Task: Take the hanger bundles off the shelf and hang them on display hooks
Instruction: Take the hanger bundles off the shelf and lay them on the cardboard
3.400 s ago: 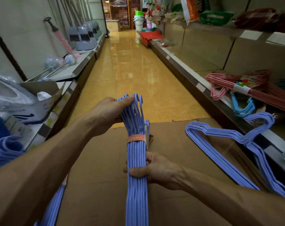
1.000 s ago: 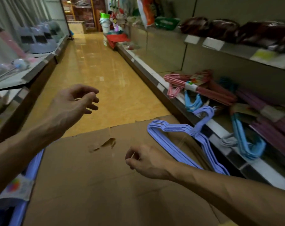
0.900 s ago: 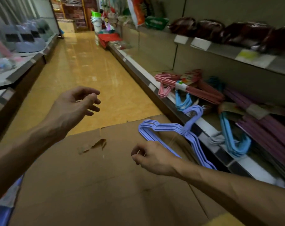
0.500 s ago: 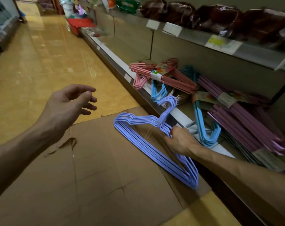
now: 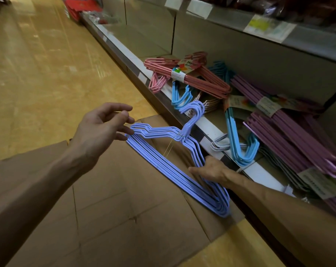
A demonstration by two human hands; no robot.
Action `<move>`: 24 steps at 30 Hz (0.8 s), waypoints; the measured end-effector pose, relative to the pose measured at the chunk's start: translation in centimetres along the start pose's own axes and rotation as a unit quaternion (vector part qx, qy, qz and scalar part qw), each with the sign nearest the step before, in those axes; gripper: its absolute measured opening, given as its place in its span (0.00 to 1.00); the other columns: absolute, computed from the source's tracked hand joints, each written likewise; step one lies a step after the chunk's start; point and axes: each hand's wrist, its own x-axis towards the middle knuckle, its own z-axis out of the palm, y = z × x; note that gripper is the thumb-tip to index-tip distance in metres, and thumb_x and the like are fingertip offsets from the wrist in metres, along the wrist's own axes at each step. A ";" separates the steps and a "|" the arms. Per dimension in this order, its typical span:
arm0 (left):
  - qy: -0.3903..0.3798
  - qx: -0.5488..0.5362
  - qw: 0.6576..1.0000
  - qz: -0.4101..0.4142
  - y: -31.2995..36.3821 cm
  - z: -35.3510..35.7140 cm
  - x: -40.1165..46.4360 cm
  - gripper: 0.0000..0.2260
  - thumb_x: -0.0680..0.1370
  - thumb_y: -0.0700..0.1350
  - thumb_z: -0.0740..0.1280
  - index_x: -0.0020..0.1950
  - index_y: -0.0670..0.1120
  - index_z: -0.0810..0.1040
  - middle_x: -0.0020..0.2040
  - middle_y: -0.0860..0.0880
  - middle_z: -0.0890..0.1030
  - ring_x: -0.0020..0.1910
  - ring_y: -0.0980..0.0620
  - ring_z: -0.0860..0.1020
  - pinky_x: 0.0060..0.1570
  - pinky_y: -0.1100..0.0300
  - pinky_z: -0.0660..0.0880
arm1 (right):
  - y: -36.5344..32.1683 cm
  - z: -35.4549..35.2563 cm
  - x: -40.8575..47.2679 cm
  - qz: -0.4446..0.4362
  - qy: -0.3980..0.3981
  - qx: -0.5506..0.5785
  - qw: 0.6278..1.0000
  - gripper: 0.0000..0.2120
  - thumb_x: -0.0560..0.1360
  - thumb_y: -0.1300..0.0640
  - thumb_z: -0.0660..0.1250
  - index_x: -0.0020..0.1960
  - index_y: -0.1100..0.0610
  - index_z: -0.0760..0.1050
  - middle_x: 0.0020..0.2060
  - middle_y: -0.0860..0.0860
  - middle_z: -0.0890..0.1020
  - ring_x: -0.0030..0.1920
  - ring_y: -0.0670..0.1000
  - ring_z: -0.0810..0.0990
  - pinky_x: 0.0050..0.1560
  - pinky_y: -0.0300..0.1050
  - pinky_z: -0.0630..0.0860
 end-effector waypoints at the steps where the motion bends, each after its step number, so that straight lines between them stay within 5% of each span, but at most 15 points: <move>1: -0.004 -0.008 1.000 -0.004 -0.2 0.4 0.1 0.07 0.82 0.42 0.63 0.56 0.49 0.80 0.46 0.47 0.83 0.43 0.48 0.83 0.42 0.57 0.80 | 0.2 0.2 0.2 0.002 0.003 0.004 1.000 0.22 0.72 0.42 0.74 0.51 0.57 0.70 0.46 0.53 0.77 0.47 0.52 0.77 0.49 0.50 0.78; 4: -0.014 -0.016 1.000 -0.013 -0.8 1.3 0.6 0.07 0.82 0.41 0.63 0.56 0.48 0.80 0.44 0.50 0.84 0.42 0.48 0.83 0.43 0.55 0.80 | 0.5 0.9 0.8 0.007 0.029 0.005 1.000 0.26 0.71 0.44 0.75 0.59 0.59 0.71 0.52 0.54 0.79 0.50 0.54 0.79 0.51 0.50 0.79; 9: -0.026 -0.014 0.999 -0.014 -1.7 2.2 1.3 0.07 0.82 0.42 0.64 0.57 0.47 0.81 0.43 0.49 0.84 0.40 0.50 0.83 0.43 0.54 0.80 | 0.2 2.0 1.2 0.013 0.083 -0.020 0.996 0.11 0.72 0.52 0.70 0.47 0.57 0.72 0.43 0.53 0.78 0.44 0.57 0.80 0.47 0.51 0.80; 18: -0.045 0.033 0.998 -0.013 -3.0 1.9 1.4 0.07 0.82 0.43 0.64 0.54 0.49 0.81 0.44 0.50 0.85 0.40 0.51 0.84 0.41 0.57 0.80 | -1.8 4.3 -0.7 -0.033 0.110 0.013 0.993 0.12 0.70 0.50 0.65 0.51 0.54 0.73 0.46 0.54 0.81 0.48 0.61 0.80 0.50 0.49 0.76; 22: -0.037 0.048 0.998 -0.009 -2.8 1.2 1.7 0.05 0.79 0.47 0.68 0.54 0.51 0.81 0.49 0.49 0.84 0.43 0.53 0.84 0.49 0.54 0.81 | -3.7 4.2 -2.2 -0.085 0.104 -0.016 0.991 0.11 0.71 0.51 0.66 0.52 0.52 0.70 0.44 0.51 0.79 0.47 0.60 0.80 0.48 0.49 0.76; 24: -0.040 0.062 0.997 -0.015 -2.3 0.6 1.7 0.12 0.75 0.54 0.71 0.57 0.53 0.80 0.52 0.51 0.83 0.49 0.53 0.83 0.55 0.54 0.79 | -4.9 4.7 -3.2 -0.111 0.090 -0.010 0.990 0.12 0.71 0.50 0.66 0.51 0.52 0.71 0.41 0.50 0.79 0.46 0.60 0.80 0.46 0.51 0.76</move>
